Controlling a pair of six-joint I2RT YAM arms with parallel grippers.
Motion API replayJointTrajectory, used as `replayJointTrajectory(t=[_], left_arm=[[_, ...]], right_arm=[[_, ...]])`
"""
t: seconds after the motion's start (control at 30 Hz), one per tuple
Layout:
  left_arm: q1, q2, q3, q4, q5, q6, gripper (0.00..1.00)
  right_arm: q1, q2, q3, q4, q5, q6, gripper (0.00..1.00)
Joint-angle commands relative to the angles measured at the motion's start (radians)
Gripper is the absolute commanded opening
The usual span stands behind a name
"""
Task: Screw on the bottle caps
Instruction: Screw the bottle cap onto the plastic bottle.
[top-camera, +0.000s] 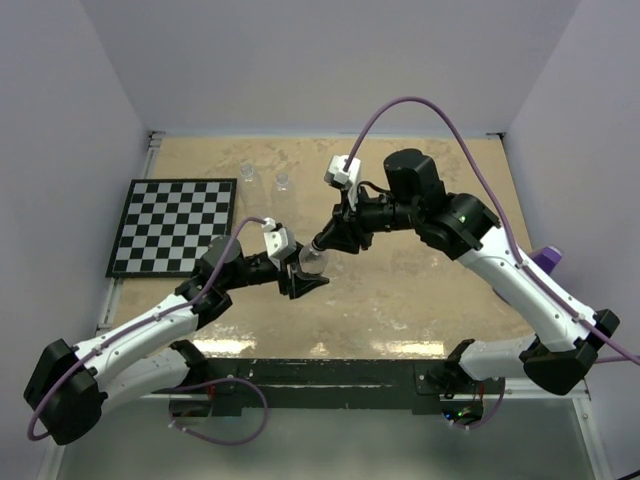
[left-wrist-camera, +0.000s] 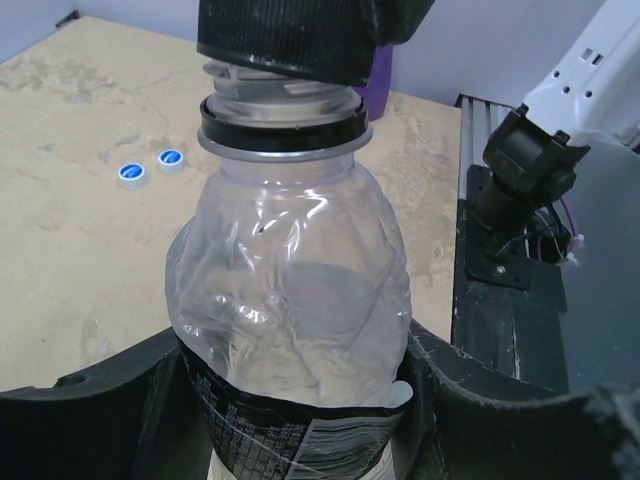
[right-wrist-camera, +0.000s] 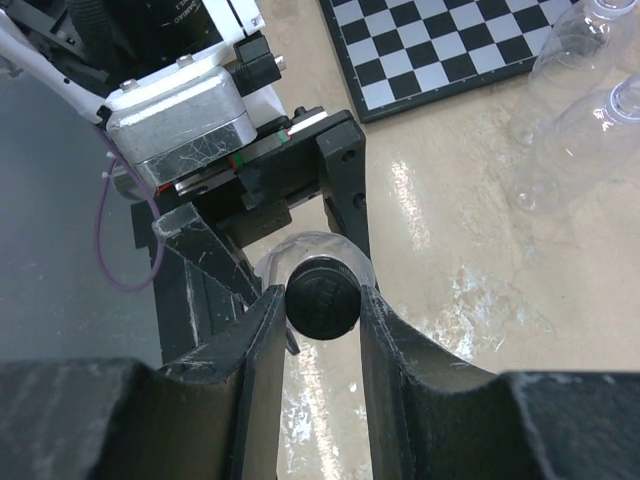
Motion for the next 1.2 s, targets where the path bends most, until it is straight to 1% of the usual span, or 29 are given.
replayJointTrajectory(t=[0.0, 0.13, 0.23, 0.47, 0.57, 0.63, 0.77, 0.87, 1.0, 1.1, 1.17], left_arm=[[-0.004, -0.018, 0.142, 0.067, 0.146, 0.105, 0.0], [-0.006, -0.028, 0.177, -0.045, 0.115, 0.232, 0.0], [-0.006, -0.024, 0.205, -0.11, 0.127, 0.293, 0.0], [-0.006, -0.045, 0.197, -0.119, 0.18, 0.352, 0.0], [-0.006, -0.042, 0.2, -0.125, 0.163, 0.344, 0.0], [-0.006, -0.045, 0.189, -0.092, 0.12, 0.303, 0.0], [-0.006, -0.062, 0.143, 0.028, 0.014, 0.187, 0.0], [-0.011, -0.068, 0.133, 0.063, -0.04, 0.151, 0.0], [-0.061, -0.081, 0.131, 0.044, -0.145, 0.218, 0.0], [-0.124, -0.078, 0.149, 0.008, -0.234, 0.272, 0.0], [-0.144, -0.075, 0.156, -0.001, -0.299, 0.286, 0.0]], right_arm=[[0.011, 0.038, 0.006, -0.089, 0.001, -0.023, 0.04], [0.01, 0.055, 0.019, -0.101, 0.001, -0.018, 0.04], [0.01, 0.068, 0.022, -0.104, -0.011, -0.02, 0.04], [0.01, 0.085, 0.016, -0.103, -0.039, -0.026, 0.04], [0.011, 0.083, 0.02, -0.104, -0.039, -0.024, 0.04], [0.01, 0.081, 0.016, -0.101, -0.037, -0.023, 0.04], [0.011, 0.068, -0.006, -0.088, -0.018, -0.012, 0.04], [0.01, 0.063, -0.009, -0.085, 0.01, 0.008, 0.04], [0.011, 0.072, 0.009, -0.086, 0.048, 0.04, 0.04], [0.011, 0.078, 0.023, -0.092, 0.07, 0.059, 0.04], [0.011, 0.081, 0.031, -0.097, 0.093, 0.068, 0.03]])
